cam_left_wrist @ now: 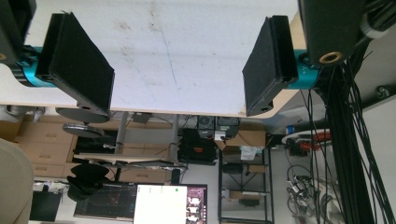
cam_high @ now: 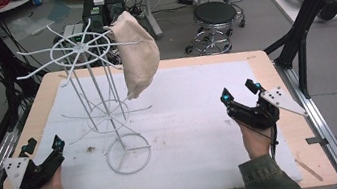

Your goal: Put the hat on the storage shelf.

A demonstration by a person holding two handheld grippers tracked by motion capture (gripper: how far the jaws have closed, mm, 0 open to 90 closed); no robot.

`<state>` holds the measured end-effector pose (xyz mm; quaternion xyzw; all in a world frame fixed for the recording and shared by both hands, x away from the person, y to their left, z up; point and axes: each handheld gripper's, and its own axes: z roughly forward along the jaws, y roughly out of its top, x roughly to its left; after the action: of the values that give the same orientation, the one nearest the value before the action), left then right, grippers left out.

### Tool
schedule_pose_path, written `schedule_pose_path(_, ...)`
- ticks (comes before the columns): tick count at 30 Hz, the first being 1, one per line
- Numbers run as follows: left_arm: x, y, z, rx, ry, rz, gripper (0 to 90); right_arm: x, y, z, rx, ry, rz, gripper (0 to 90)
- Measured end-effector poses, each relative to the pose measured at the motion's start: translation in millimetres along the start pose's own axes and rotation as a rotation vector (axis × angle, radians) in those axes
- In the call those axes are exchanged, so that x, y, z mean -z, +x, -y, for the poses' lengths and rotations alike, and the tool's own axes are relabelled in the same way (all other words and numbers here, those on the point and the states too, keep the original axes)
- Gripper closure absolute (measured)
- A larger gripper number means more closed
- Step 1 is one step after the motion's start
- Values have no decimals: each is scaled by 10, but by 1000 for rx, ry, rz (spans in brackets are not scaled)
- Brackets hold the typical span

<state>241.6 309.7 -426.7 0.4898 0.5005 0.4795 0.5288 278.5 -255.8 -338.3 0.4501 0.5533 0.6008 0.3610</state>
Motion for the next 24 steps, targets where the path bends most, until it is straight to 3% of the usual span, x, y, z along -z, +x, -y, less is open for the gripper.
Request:
schedule_pose_path(4, -15, -9, 2, -1, 6, 5, 250, 106, -74, 118, -10, 3, 18, 160)
schedule_pose_path(14, -19, -38, 2, -3, 1, 7, 250, 258, -193, 400, 77, -5, 123, 125)
schedule_pose_path(20, 20, -20, -2, 5, -3, -9, 250, 329, -285, 552, 29, 18, 160, 125)
schedule_pose_path(24, 24, -17, -3, 3, -3, -9, 250, 342, -364, 653, -23, 71, 187, 117)
